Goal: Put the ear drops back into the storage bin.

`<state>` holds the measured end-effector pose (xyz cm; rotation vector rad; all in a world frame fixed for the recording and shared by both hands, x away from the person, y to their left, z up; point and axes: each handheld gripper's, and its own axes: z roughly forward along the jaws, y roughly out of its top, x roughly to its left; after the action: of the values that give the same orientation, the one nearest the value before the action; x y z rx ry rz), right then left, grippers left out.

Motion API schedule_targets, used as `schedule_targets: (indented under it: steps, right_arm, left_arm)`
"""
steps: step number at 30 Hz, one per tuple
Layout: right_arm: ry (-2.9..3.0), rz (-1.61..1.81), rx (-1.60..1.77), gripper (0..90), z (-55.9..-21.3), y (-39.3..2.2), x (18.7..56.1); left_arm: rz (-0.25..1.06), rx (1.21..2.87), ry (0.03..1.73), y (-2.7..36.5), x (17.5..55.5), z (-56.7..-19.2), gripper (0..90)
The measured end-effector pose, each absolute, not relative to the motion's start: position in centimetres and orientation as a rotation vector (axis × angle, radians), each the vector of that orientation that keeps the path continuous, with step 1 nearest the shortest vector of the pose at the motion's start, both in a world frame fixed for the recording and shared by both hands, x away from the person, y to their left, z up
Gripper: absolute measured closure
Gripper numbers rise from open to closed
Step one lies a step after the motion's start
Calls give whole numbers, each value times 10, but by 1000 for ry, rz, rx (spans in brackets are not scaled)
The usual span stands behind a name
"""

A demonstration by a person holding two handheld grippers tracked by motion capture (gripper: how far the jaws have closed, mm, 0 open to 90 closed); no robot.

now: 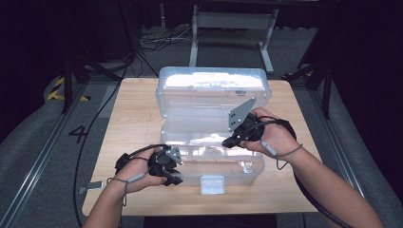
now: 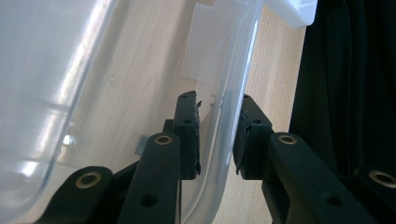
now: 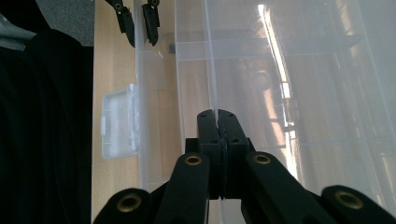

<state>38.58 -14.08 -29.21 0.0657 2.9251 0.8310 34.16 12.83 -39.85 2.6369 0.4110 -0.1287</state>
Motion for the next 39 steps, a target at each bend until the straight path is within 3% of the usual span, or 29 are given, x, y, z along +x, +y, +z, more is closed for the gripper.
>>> schedule_targets:
  steps: [17, 39]
  right_arm:
    - [2921, 843, 73, 900, -294, -142, 383]
    - [2916, 856, 84, 899, -298, -142, 379]
  left_arm:
    - [-104, 2578, 431, 143, 334, -378, 679]
    - [-101, 2439, 502, 177, 325, -331, 717]
